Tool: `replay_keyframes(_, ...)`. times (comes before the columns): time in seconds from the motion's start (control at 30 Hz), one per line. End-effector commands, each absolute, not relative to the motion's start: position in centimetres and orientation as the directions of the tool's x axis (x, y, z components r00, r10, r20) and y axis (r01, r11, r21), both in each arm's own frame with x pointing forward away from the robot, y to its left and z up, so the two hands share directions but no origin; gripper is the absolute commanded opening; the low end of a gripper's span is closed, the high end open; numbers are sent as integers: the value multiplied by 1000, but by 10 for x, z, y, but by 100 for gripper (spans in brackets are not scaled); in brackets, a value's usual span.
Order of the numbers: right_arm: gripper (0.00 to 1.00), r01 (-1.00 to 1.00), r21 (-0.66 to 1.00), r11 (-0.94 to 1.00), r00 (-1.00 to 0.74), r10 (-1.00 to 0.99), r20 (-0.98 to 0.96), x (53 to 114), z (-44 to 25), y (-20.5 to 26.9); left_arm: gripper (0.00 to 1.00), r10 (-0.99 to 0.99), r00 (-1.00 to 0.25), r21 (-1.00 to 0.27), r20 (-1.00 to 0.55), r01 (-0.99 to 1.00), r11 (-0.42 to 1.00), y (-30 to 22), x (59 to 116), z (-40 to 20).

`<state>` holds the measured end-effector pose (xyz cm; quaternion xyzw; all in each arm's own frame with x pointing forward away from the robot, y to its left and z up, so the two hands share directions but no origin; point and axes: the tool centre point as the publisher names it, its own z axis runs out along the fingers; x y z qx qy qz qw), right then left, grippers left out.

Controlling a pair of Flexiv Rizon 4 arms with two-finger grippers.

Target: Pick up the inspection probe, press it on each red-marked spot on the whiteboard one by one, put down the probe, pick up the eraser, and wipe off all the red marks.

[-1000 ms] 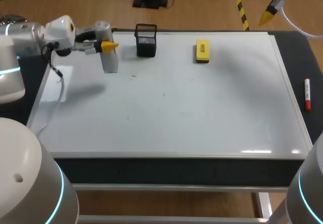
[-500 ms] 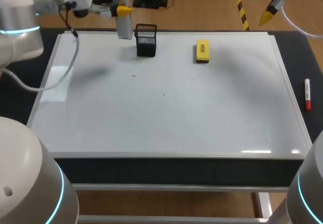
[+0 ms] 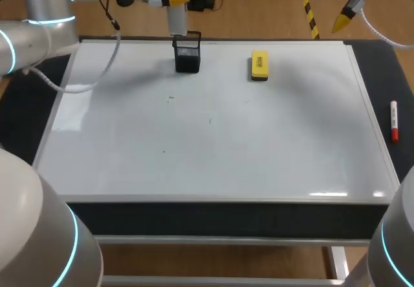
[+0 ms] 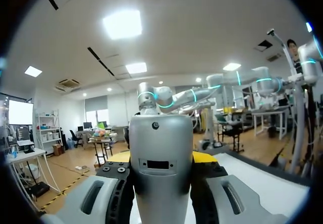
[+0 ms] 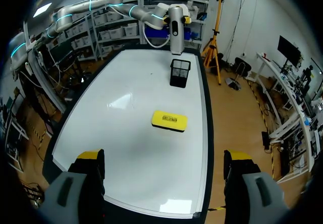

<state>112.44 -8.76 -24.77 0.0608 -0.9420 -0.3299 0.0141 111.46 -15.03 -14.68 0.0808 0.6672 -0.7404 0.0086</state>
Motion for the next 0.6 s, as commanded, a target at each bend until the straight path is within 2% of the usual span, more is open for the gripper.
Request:
replay_keyframes(0.03,100,-106,620,778,-992,-128,-9,1126,-246,-88,0,281,-948,-985,-147,114,-128,-158,1128,-158)
replay_keyframes(0.6,100,-106,620,778,-992,-128,-9,1126,-246,-88,0,296,-944,-981,-149,104,-162,-165,1126,-190)
